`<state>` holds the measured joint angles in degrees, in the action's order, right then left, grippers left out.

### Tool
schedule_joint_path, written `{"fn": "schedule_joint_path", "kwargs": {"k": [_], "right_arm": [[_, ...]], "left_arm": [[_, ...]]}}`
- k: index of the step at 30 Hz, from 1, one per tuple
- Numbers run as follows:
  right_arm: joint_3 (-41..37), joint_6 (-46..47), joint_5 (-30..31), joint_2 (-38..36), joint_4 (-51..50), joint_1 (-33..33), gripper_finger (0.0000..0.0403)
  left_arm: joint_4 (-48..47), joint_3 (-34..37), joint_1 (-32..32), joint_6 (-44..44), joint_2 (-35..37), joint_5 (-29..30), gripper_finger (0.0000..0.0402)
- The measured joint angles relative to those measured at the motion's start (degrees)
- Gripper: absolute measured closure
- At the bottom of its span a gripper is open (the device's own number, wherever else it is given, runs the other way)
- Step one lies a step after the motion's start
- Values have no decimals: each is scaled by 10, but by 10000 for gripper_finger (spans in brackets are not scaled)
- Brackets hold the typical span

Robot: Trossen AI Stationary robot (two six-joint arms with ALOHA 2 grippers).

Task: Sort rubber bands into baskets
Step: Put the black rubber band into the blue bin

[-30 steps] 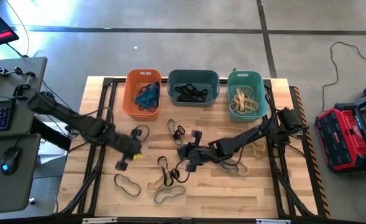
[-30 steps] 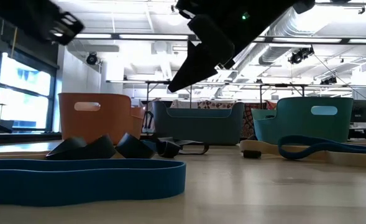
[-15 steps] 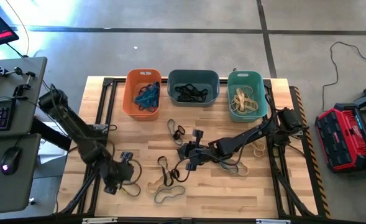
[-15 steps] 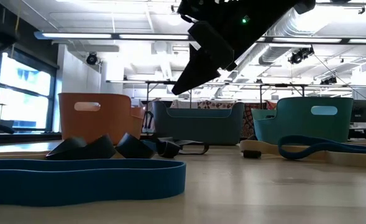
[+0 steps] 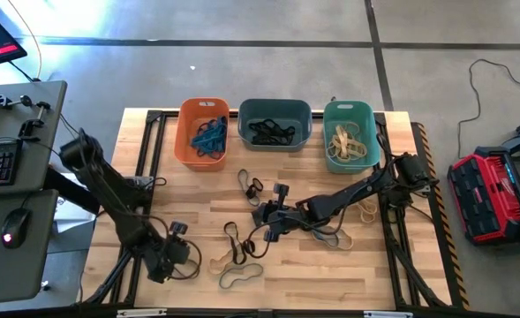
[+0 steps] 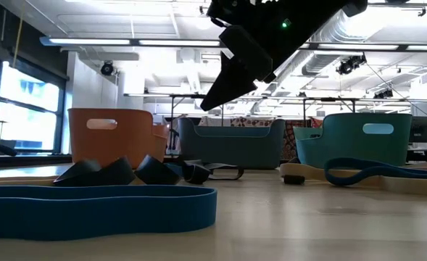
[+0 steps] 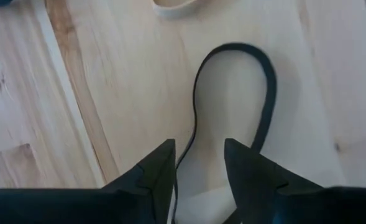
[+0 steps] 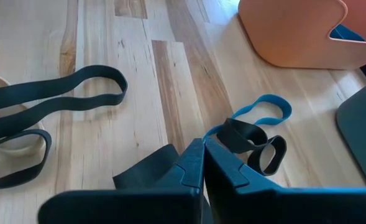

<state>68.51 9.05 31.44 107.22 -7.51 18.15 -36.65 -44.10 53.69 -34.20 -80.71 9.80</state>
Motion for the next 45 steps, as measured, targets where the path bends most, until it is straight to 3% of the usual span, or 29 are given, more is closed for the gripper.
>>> {"fn": "schedule_joint_path", "kwargs": {"k": [11, 21, 37, 40, 45], "right_arm": [[0, 1, 0, 0, 0, 0, 403], [0, 1, 0, 0, 0, 0, 403], [0, -1, 0, 0, -7, 8, 403], [0, -1, 0, 0, -9, 8, 403], [0, -12, 20, 0, -9, 26, 403]], "left_arm": [[-10, 0, 0, -10, -34, 14, 277], [-2, 0, 2, -37, -37, -18, 356], [6, -1, 1, 12, -97, -7, 307], [6, -2, 0, 25, -95, -10, 326], [-8, -1, -24, 53, -72, -10, 392]]}}
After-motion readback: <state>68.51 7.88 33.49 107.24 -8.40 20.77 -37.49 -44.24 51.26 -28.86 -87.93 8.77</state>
